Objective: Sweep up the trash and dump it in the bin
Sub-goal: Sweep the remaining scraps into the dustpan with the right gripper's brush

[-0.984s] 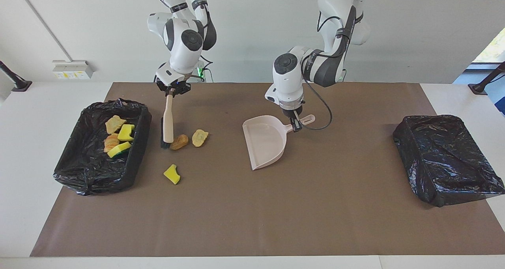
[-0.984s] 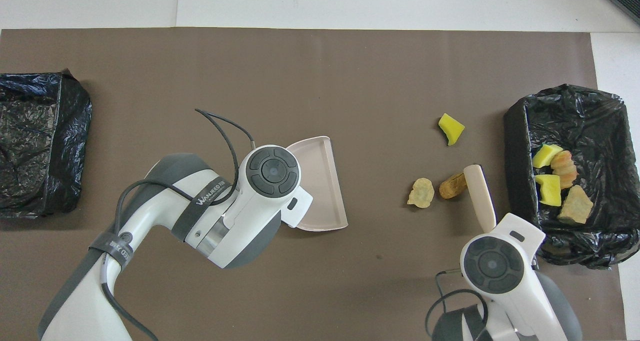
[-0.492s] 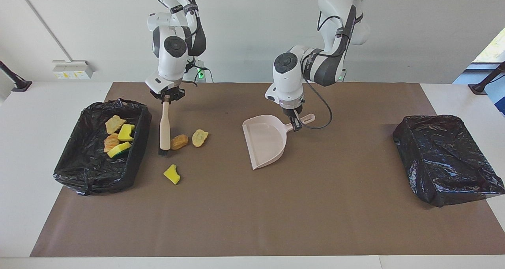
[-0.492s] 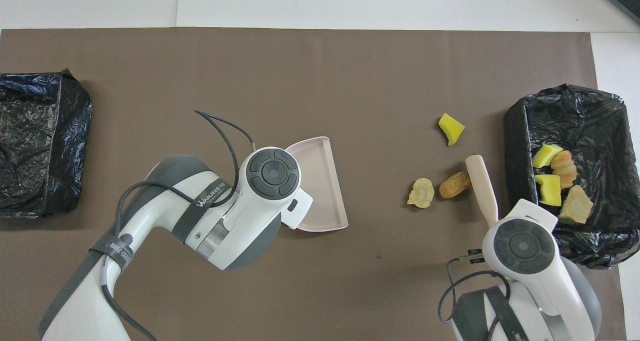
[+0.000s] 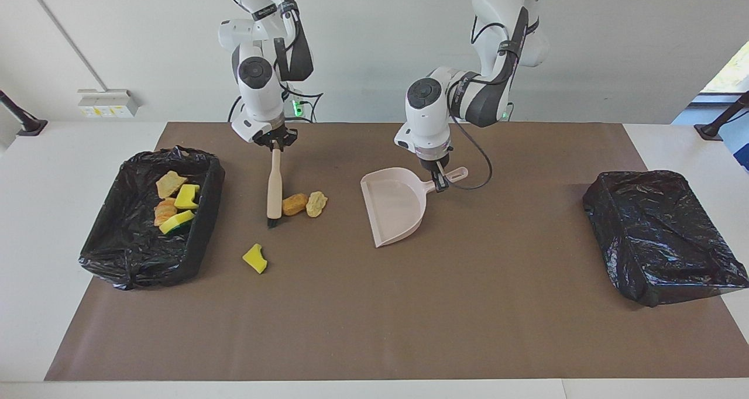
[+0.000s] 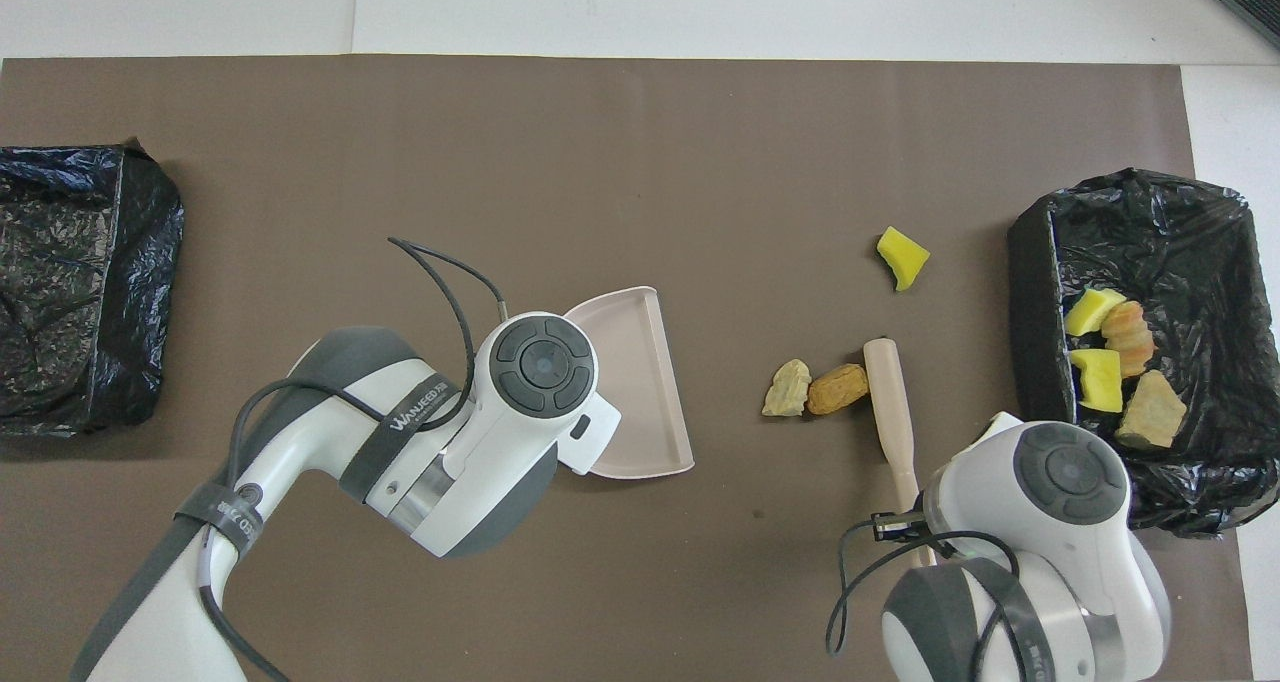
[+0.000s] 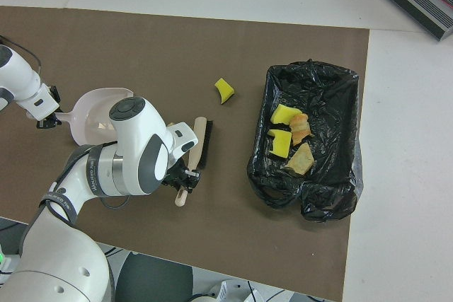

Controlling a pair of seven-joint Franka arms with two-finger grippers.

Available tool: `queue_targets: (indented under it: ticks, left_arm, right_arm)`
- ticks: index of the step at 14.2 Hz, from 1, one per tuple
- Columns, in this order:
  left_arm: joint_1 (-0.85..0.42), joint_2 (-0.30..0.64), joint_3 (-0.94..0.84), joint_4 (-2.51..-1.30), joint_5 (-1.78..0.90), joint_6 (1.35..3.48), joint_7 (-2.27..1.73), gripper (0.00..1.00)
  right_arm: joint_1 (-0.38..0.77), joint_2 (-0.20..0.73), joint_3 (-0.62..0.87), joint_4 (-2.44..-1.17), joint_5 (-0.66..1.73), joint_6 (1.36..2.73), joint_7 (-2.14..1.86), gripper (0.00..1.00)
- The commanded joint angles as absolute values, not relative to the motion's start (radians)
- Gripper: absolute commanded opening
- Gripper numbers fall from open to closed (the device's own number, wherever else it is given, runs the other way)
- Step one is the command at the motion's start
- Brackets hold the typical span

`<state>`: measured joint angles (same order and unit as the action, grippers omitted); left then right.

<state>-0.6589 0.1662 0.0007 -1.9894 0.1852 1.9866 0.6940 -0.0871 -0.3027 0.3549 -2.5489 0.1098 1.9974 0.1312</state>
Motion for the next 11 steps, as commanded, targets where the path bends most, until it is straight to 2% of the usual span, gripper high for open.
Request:
queue_targets:
  ticks: [1,4,8,11]
  left_arm:
    - [-0.692,0.107,0.012,-2.075,0.207,2.002,0.675,0.0]
    - [-0.692,0.104,0.012,-2.083,0.207,2.008,0.675,0.0]
    - [-0.687,0.104,0.014,-2.085,0.207,2.02,0.676,0.0]
    - [-0.678,0.104,0.012,-2.091,0.204,2.031,0.676,0.0]
  right_arm:
    - [-0.06,-0.276,0.359,-2.539,0.233,1.999,0.106,0.0]
    - [-0.043,-0.255,0.438,-2.534,0.355,2.035,0.13,0.0]
    - [-0.041,-0.212,0.538,-2.449,0.608,2.068,0.176,0.0]
    - [-0.04,-0.175,0.56,-2.396,0.803,2.108,0.187,0.0]
